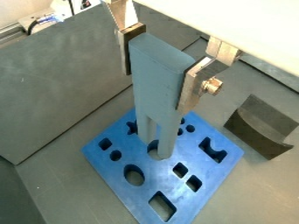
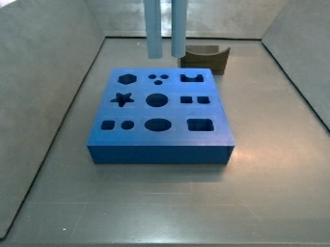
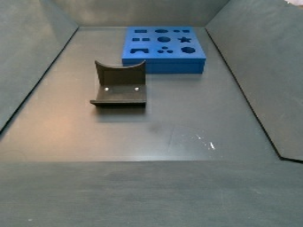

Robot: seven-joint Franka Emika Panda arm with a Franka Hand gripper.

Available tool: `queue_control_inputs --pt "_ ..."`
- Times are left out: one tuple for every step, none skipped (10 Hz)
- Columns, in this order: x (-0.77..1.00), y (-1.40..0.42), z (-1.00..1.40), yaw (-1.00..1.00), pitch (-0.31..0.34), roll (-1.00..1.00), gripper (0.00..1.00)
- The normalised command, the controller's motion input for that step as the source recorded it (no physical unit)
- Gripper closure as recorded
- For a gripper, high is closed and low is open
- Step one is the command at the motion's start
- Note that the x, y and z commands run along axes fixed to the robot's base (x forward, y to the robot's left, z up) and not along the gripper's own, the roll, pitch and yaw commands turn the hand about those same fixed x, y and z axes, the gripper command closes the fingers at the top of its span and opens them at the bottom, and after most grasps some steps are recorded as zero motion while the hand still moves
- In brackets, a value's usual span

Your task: Insert the square-circle object.

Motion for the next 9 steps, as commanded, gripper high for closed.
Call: queue_control_inputs --pt "-0.08 0.0 0.0 0.0 0.0 0.0 1.0" --pt "-0.27 -0.1 -0.66 0.0 0.101 0.0 1.0" --pt "-0.5 -0.3 -1.0 0.09 0.069 0.0 1.0" --pt "-0.69 -0.31 -1.0 0.17 0.02 0.0 1.0" --pt "-0.65 -0.32 -1.0 0.15 0.0 0.0 1.0" --pt "-0.58 -0.24 -1.0 0.09 0.026 0.0 1.0" --pt "-0.35 -0.23 -1.0 0.01 0.09 0.0 1.0" --pt "-0.11 -0.22 -0.9 0.0 0.154 -0.02 1.0" --pt "0.0 -0.22 -0.45 -0.13 0.151 0.0 1.0"
